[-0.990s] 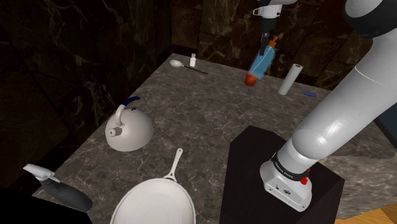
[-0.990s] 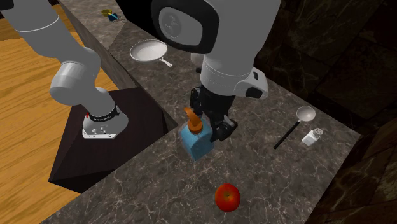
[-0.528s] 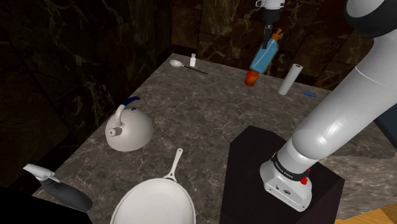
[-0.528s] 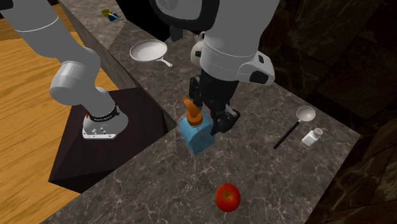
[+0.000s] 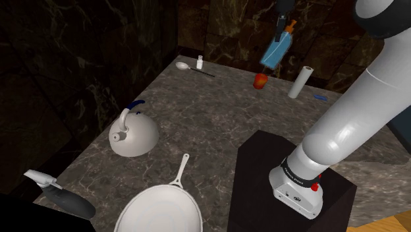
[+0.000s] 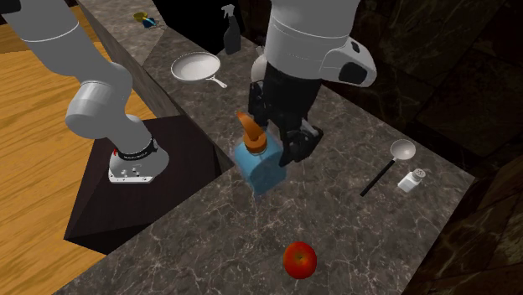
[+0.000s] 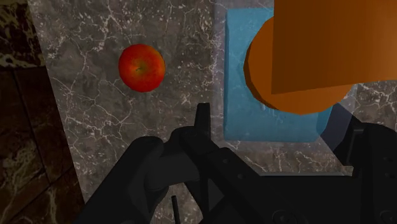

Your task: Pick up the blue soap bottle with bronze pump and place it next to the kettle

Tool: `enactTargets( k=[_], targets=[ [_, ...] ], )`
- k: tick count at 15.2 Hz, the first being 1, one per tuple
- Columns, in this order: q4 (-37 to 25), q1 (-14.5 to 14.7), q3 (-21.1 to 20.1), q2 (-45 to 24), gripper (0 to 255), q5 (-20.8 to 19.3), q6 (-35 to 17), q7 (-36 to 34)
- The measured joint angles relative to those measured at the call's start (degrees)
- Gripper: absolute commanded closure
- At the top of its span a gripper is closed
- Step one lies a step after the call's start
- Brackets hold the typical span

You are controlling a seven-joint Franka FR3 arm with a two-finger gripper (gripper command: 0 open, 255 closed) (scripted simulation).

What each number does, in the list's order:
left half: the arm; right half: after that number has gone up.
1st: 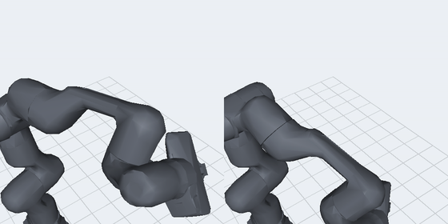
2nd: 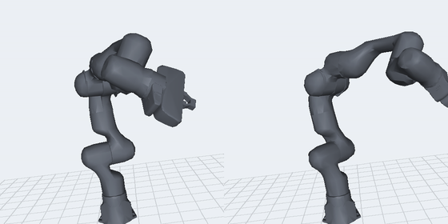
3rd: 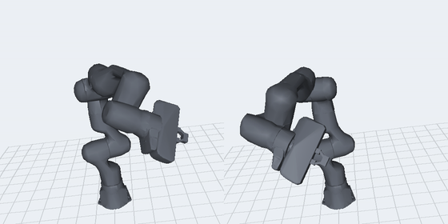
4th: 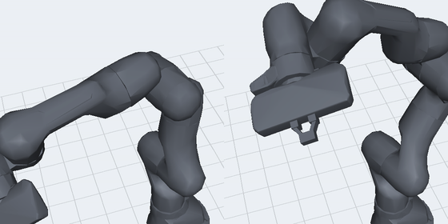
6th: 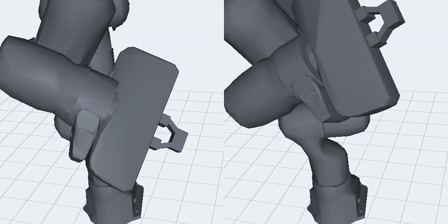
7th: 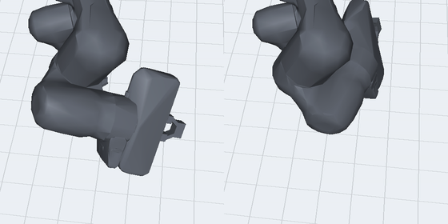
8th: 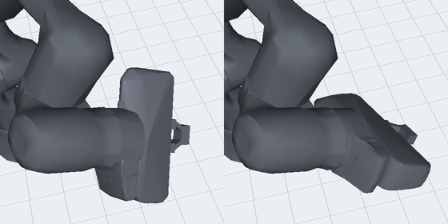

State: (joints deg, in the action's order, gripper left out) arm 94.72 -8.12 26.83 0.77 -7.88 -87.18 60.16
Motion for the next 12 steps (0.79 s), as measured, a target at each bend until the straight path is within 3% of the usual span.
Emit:
enactTargets(
  k=[12],
  targets=[
    [-10.6, 0.5, -0.5, -2.3, 255, 1.0, 8.6, 0.1]
  ],
)
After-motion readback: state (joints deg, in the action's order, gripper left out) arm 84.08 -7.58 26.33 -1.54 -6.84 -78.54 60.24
